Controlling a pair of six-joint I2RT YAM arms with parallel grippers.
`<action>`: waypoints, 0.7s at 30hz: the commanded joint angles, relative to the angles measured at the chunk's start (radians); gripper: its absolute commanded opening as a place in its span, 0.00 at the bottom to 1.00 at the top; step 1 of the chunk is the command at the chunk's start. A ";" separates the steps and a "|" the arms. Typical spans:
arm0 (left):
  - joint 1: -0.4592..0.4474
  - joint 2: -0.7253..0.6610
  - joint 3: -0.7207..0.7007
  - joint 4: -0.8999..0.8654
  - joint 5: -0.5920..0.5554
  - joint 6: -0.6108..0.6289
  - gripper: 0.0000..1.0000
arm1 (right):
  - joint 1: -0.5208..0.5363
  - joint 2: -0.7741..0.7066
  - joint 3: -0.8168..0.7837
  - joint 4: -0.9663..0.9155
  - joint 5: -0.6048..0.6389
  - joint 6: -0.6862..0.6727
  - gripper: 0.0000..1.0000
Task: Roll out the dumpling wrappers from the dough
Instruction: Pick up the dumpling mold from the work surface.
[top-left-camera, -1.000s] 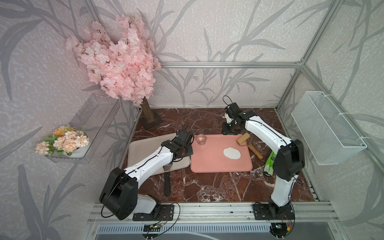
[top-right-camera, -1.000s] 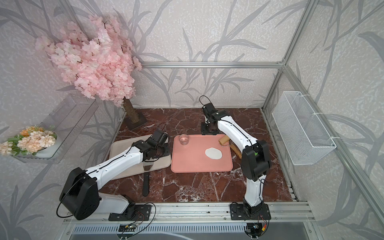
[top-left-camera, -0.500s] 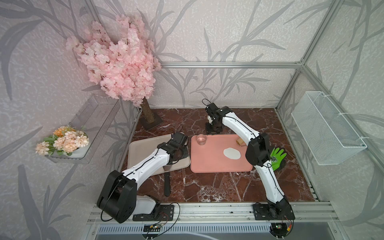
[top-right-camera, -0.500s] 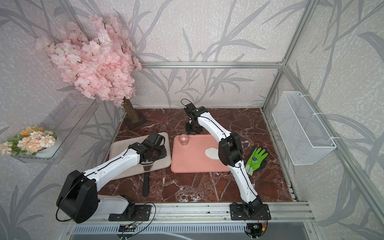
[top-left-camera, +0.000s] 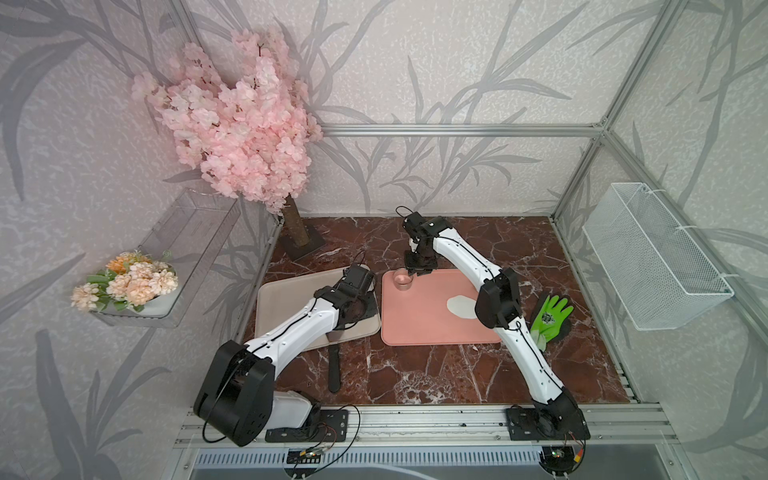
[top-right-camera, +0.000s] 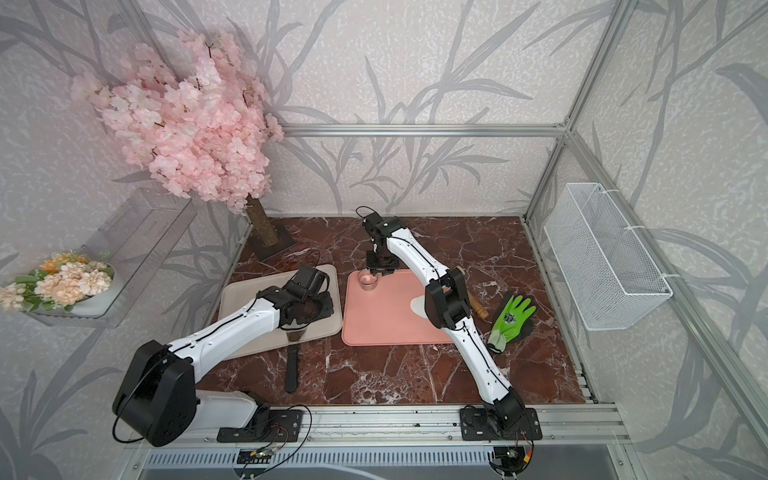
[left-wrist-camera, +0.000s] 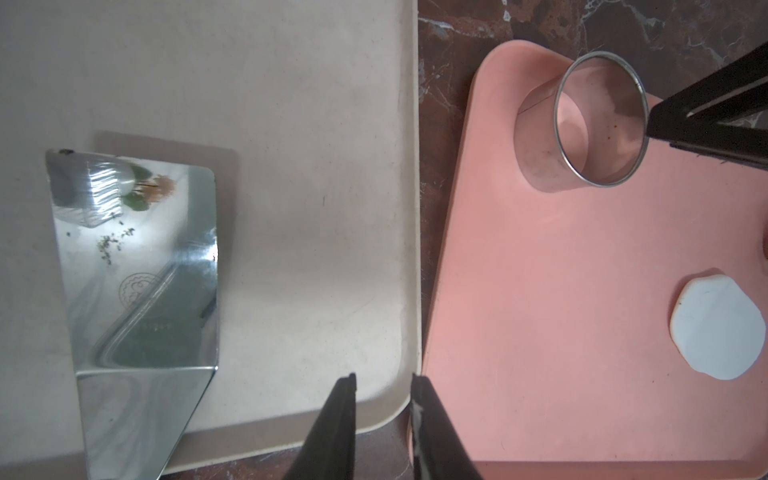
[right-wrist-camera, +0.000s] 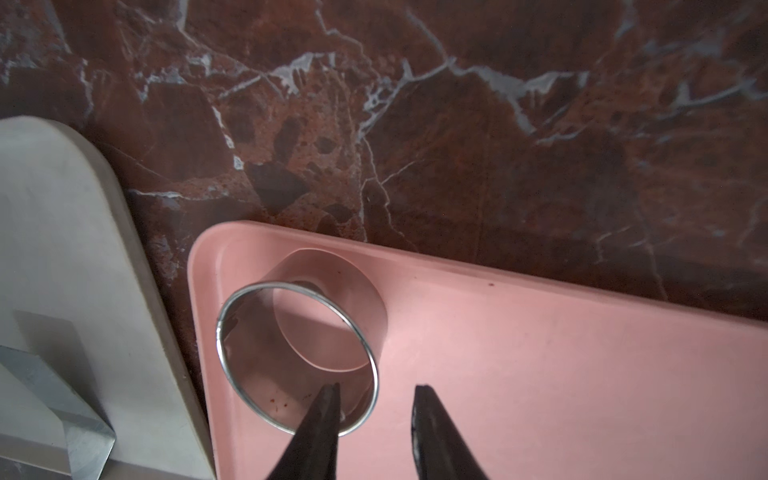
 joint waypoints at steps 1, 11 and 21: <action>0.004 -0.008 -0.015 0.006 0.005 0.010 0.26 | 0.008 0.020 0.030 -0.026 -0.013 0.016 0.32; 0.005 -0.006 -0.022 0.013 0.010 0.011 0.26 | 0.014 0.047 0.036 -0.021 -0.013 0.032 0.19; 0.004 0.009 0.017 0.009 0.023 0.018 0.26 | 0.013 -0.035 0.002 -0.018 0.028 0.012 0.00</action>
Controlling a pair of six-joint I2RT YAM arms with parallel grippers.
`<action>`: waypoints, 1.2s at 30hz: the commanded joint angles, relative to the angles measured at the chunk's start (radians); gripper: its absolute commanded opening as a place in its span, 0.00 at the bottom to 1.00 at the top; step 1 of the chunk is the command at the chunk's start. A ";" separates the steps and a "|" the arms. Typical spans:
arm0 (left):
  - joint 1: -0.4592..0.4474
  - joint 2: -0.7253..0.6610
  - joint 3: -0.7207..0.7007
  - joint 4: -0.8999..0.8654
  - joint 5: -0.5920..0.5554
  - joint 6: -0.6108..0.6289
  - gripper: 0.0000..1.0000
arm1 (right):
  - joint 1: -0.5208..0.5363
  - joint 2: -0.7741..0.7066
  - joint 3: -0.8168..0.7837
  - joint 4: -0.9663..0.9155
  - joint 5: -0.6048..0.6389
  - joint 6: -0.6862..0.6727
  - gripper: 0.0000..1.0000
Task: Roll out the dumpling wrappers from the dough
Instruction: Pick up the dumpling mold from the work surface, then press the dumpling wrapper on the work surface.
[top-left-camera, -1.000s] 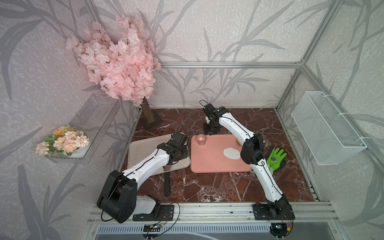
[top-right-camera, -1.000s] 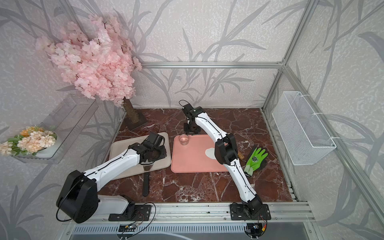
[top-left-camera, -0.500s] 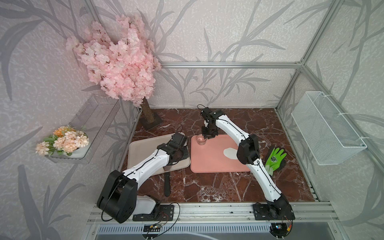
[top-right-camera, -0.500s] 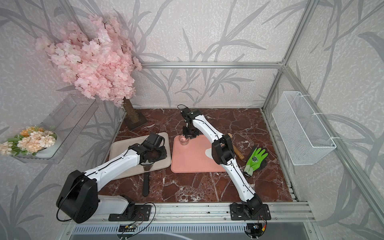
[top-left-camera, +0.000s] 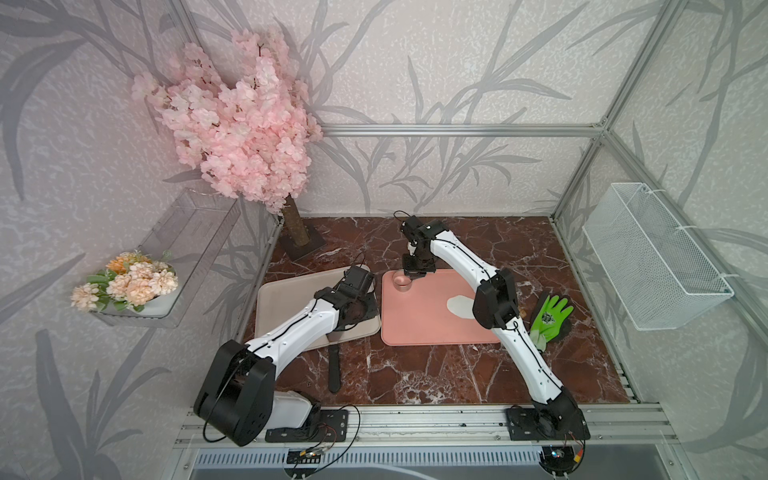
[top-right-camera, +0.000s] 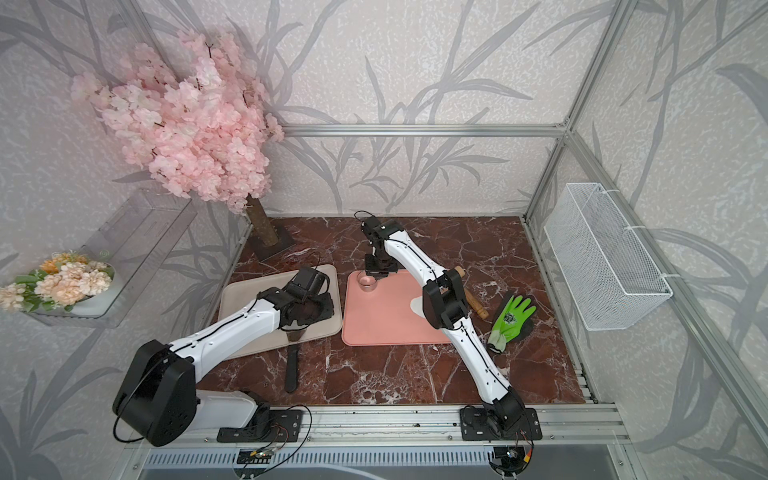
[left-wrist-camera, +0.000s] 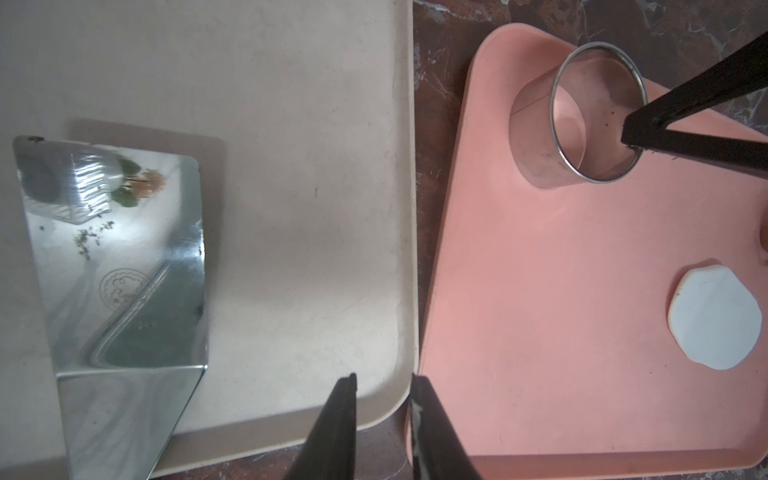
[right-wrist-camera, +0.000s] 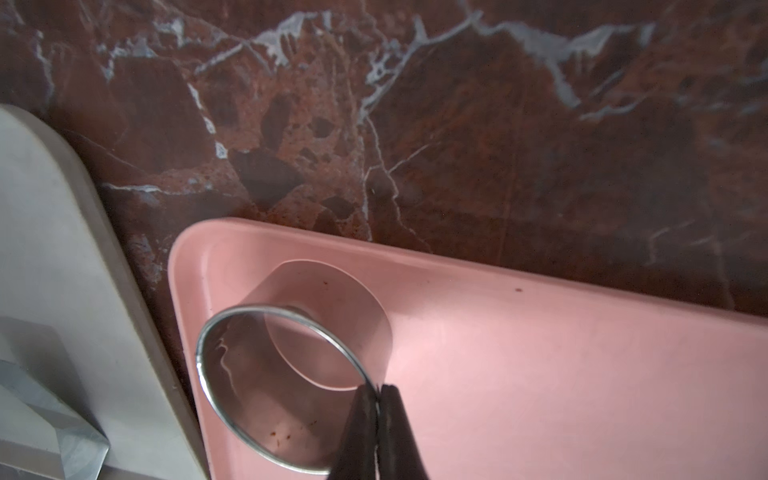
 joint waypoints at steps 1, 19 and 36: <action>0.005 0.006 0.035 -0.004 0.005 0.019 0.26 | 0.005 -0.081 -0.019 -0.015 0.039 -0.012 0.00; -0.028 0.048 0.182 0.033 0.147 0.033 0.21 | -0.114 -0.831 -0.989 0.311 0.084 -0.031 0.00; -0.208 0.421 0.472 0.123 0.331 -0.007 0.06 | -0.258 -1.017 -1.386 0.478 0.040 -0.028 0.00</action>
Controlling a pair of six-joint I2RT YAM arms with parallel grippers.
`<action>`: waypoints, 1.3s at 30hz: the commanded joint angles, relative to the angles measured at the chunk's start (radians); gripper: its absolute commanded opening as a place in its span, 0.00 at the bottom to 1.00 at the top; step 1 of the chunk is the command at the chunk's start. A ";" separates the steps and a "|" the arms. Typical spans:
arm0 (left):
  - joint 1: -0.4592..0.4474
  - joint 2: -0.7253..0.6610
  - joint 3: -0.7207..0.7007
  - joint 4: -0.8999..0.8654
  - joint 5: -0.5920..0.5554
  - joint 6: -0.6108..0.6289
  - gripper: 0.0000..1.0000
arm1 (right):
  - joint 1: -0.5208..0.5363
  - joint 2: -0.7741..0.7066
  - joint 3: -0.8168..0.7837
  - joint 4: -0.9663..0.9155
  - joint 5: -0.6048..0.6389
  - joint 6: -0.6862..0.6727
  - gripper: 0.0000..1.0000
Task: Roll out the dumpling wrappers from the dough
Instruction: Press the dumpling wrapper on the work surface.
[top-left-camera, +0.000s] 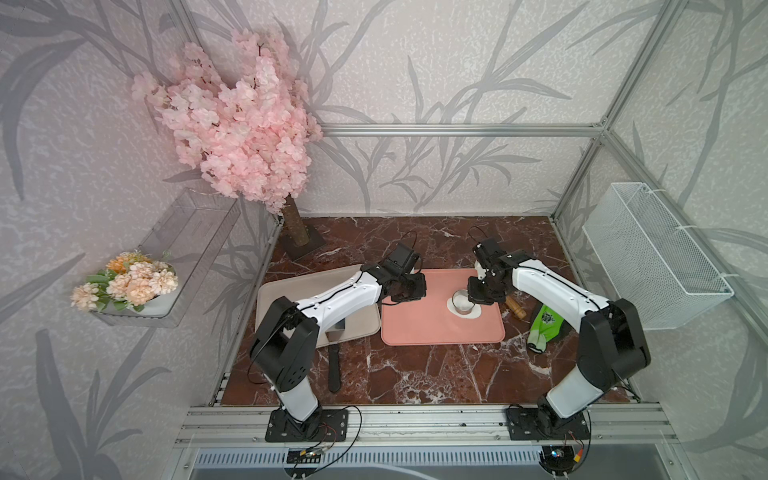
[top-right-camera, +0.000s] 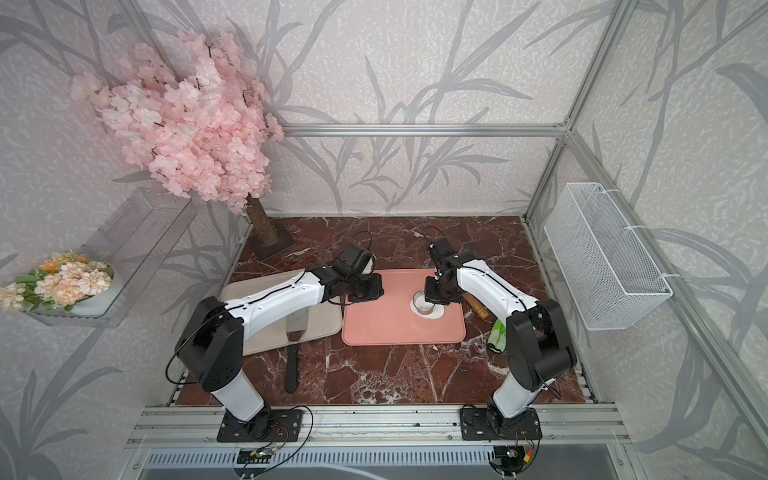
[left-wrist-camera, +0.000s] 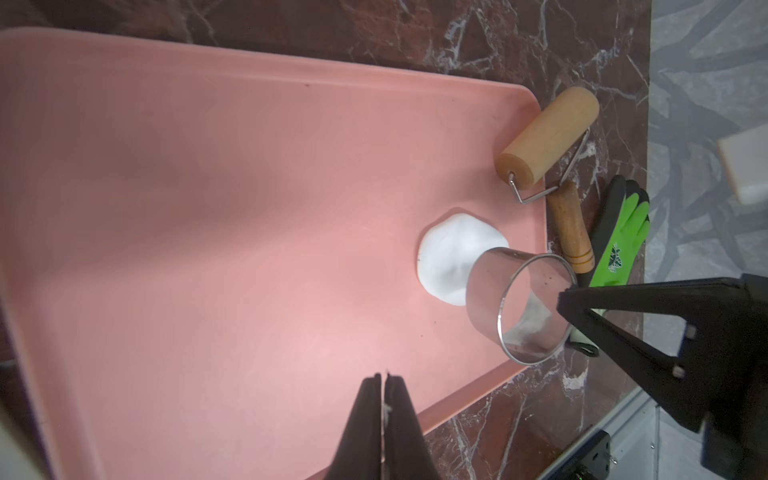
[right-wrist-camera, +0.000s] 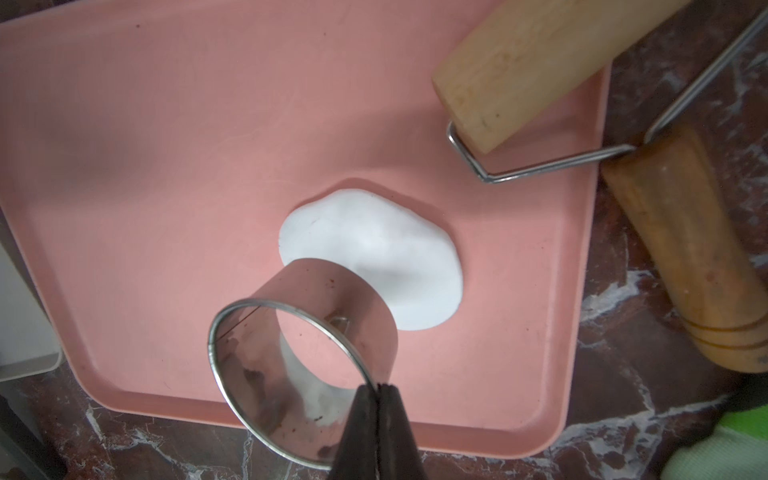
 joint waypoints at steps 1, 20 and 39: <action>-0.005 0.060 0.054 0.032 0.071 -0.011 0.05 | -0.029 -0.032 -0.032 0.060 -0.027 -0.001 0.00; -0.037 0.241 0.169 0.203 0.226 -0.079 0.09 | -0.064 0.004 -0.076 0.139 -0.068 0.014 0.00; -0.071 0.331 0.220 0.215 0.247 -0.095 0.06 | -0.066 0.025 -0.097 0.163 -0.081 0.022 0.00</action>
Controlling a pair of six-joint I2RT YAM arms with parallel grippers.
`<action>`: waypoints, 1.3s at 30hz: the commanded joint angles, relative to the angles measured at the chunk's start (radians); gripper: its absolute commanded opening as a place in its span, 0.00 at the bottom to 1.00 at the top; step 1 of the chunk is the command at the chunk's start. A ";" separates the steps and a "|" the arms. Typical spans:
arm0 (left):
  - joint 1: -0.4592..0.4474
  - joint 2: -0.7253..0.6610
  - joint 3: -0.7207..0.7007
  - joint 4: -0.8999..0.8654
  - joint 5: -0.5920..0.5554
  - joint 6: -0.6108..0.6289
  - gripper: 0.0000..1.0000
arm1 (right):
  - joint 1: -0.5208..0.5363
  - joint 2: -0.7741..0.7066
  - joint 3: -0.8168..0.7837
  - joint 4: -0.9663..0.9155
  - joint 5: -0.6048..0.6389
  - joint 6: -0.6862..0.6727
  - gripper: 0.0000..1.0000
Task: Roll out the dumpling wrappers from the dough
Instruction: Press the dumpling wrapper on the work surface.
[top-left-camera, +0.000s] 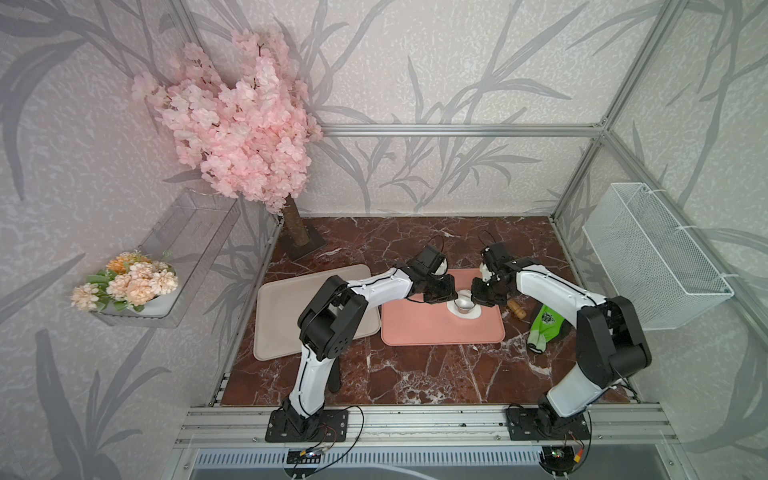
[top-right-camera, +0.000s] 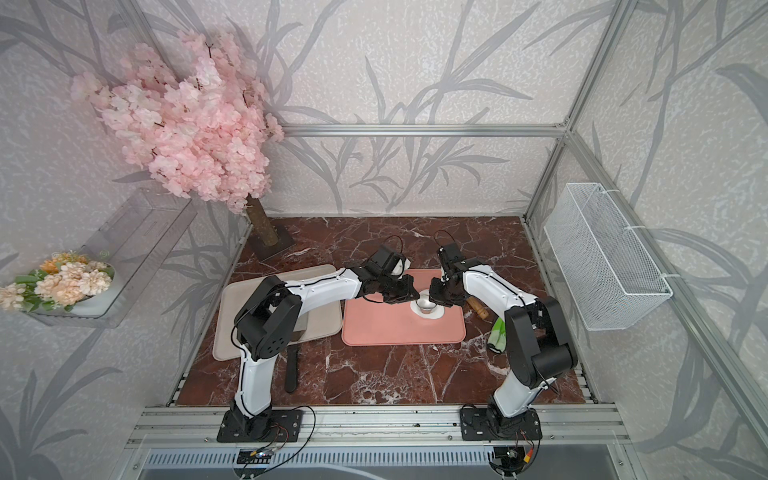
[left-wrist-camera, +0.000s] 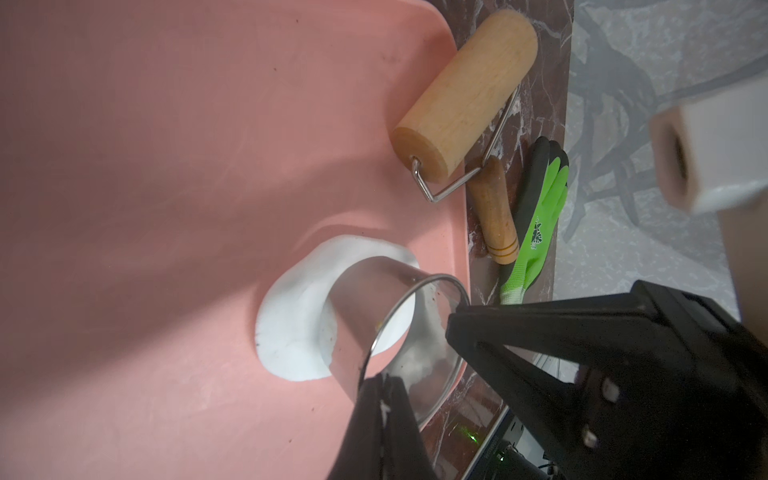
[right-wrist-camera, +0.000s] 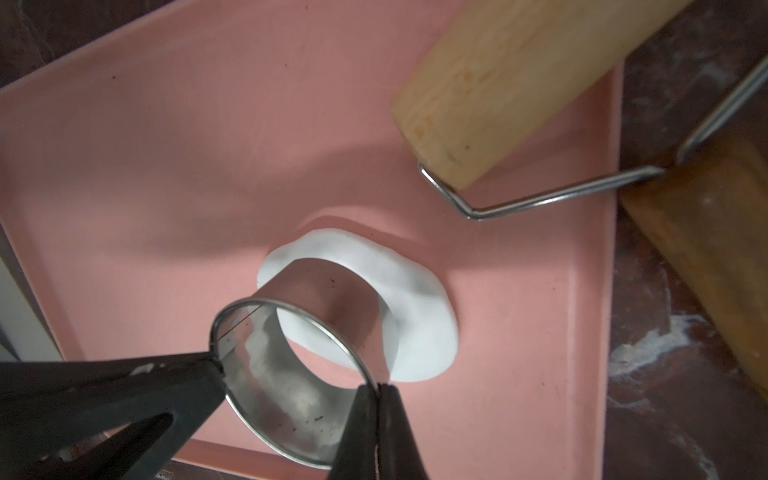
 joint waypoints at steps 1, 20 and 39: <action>-0.005 0.022 0.043 0.007 0.007 -0.002 0.05 | -0.005 0.011 -0.006 0.012 -0.007 0.003 0.00; -0.010 0.063 0.060 -0.008 0.007 0.000 0.00 | -0.025 0.017 -0.031 0.023 -0.023 -0.001 0.00; -0.009 0.078 0.054 -0.023 -0.007 0.018 0.00 | -0.031 0.024 -0.037 0.038 -0.019 0.005 0.00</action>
